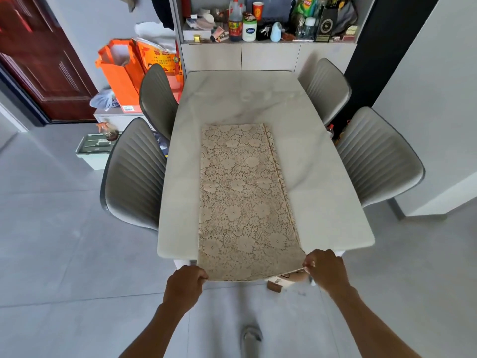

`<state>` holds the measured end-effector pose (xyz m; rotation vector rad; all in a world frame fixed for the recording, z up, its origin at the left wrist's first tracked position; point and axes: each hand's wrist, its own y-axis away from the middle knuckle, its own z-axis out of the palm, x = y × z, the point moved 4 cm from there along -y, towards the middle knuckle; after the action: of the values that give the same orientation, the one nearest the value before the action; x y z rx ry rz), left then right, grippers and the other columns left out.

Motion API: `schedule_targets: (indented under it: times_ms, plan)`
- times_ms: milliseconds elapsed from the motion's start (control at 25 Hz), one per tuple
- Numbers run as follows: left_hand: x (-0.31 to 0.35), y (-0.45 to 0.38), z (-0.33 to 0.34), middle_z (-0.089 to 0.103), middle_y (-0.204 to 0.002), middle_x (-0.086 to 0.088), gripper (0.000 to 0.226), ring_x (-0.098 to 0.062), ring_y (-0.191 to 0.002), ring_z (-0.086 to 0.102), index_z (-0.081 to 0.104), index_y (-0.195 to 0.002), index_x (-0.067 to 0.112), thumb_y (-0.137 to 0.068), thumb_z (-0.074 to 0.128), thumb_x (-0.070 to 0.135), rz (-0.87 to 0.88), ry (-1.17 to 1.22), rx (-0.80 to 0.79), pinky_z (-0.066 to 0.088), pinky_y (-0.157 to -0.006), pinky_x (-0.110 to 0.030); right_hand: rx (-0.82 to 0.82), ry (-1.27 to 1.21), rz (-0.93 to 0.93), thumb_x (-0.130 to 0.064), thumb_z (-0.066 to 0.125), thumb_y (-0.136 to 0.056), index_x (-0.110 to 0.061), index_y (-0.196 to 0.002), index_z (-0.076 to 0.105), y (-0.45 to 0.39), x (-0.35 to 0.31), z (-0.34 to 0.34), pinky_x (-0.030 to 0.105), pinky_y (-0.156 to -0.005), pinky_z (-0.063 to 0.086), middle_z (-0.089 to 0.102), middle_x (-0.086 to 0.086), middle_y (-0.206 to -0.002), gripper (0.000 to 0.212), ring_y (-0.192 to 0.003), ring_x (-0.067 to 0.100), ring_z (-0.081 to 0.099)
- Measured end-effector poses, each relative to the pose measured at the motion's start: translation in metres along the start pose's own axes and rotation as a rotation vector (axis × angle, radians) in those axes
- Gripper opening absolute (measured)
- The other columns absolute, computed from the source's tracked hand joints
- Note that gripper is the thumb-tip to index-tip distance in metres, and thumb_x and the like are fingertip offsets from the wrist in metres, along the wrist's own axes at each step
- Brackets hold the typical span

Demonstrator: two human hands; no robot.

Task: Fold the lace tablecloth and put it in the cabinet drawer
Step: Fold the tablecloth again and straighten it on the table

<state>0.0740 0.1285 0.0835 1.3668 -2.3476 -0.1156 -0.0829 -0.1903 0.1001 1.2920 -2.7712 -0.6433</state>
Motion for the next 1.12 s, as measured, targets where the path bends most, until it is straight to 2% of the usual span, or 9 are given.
schedule_targets:
  times_ms: [120,200,360,520,600,760,920,1040,1120]
  plan:
    - [-0.001,0.013,0.005,0.07,-0.112,0.009,0.024,-0.016,-0.101,0.064,0.069,-0.111,0.032,-0.092,0.054,0.028,-0.068,0.041,-0.005,0.049,-0.082,-0.027,0.023,-0.107,0.059,-0.017,0.058,-0.088,-0.03,-0.106,0.071,0.015,0.004,0.007,0.034,-0.094,0.048,0.067,-0.004,-0.117,0.026,-0.113,0.02,0.058]
    - [0.001,0.018,0.007,0.067,-0.12,0.004,0.041,-0.021,-0.106,0.063,0.061,-0.123,0.033,-0.084,0.056,0.023,-0.141,0.153,-0.088,0.049,-0.088,-0.03,-0.007,-0.177,0.073,-0.007,0.055,-0.084,-0.03,-0.118,0.065,0.024,0.007,0.007,0.034,-0.095,0.048,0.063,-0.003,-0.125,0.042,-0.117,0.022,0.057]
    - [0.024,0.029,0.007,0.058,-0.135,0.001,0.058,-0.02,-0.119,0.055,0.051,-0.136,0.028,-0.08,0.056,0.016,-0.166,0.311,-0.137,0.043,-0.1,-0.03,-0.045,-0.304,0.057,-0.016,0.053,-0.089,-0.027,-0.112,0.066,0.042,0.018,-0.006,0.031,-0.082,0.047,0.066,0.002,-0.119,0.029,-0.106,0.022,0.061]
    - [0.084,0.031,-0.011,0.057,-0.137,0.004,0.054,-0.015,-0.118,0.055,0.051,-0.137,0.03,-0.084,0.058,0.019,-0.142,0.462,-0.041,0.041,-0.095,-0.024,-0.01,-0.513,0.0,-0.018,0.058,-0.084,-0.027,-0.11,0.068,0.043,0.031,-0.041,0.026,-0.081,0.043,0.065,-0.002,-0.122,0.029,-0.1,0.013,0.059]
    - [0.12,0.029,-0.023,0.059,-0.135,0.005,0.052,-0.012,-0.112,0.056,0.053,-0.135,0.033,-0.085,0.06,0.02,-0.134,0.508,0.005,0.042,-0.091,-0.022,0.003,-0.589,-0.074,-0.017,0.061,-0.083,-0.027,-0.111,0.067,0.029,0.036,-0.067,0.025,-0.083,0.045,0.064,-0.005,-0.124,0.03,-0.098,0.01,0.058]
    - [0.196,0.001,-0.034,0.059,-0.135,0.001,0.052,-0.016,-0.121,0.057,0.053,-0.136,0.026,-0.085,0.061,0.018,-0.142,0.445,0.08,0.042,-0.102,-0.027,0.001,-0.643,-0.201,-0.022,0.061,-0.083,-0.031,-0.11,0.066,-0.019,0.066,-0.11,0.024,-0.082,0.043,0.063,-0.008,-0.122,0.029,-0.098,0.008,0.057]
    - [0.276,-0.036,-0.029,0.052,-0.144,-0.002,0.058,-0.021,-0.127,0.052,0.044,-0.143,0.022,-0.087,0.059,0.019,-0.17,0.428,0.039,0.039,-0.109,-0.033,-0.034,-0.559,-0.289,-0.021,0.061,-0.084,-0.029,-0.111,0.067,-0.073,0.108,-0.135,0.024,-0.082,0.042,0.064,-0.008,-0.122,0.029,-0.093,0.009,0.056]
    - [0.297,-0.071,-0.034,0.05,-0.145,-0.002,0.058,-0.021,-0.127,0.053,0.042,-0.144,0.024,-0.088,0.06,0.022,-0.188,0.427,0.052,0.039,-0.109,-0.035,-0.095,-0.535,-0.303,-0.021,0.061,-0.082,-0.029,-0.111,0.068,-0.117,0.11,-0.147,0.023,-0.08,0.042,0.065,-0.007,-0.121,0.03,-0.091,0.01,0.058]
    - [0.293,-0.098,-0.041,0.056,-0.139,-0.001,0.054,-0.014,-0.114,0.059,0.047,-0.14,0.025,-0.088,0.062,0.021,-0.239,0.489,0.119,0.044,-0.101,-0.028,-0.144,-0.589,-0.279,-0.021,0.062,-0.081,-0.031,-0.108,0.068,-0.146,0.101,-0.152,0.023,-0.078,0.043,0.065,-0.007,-0.12,0.029,-0.094,0.011,0.061]
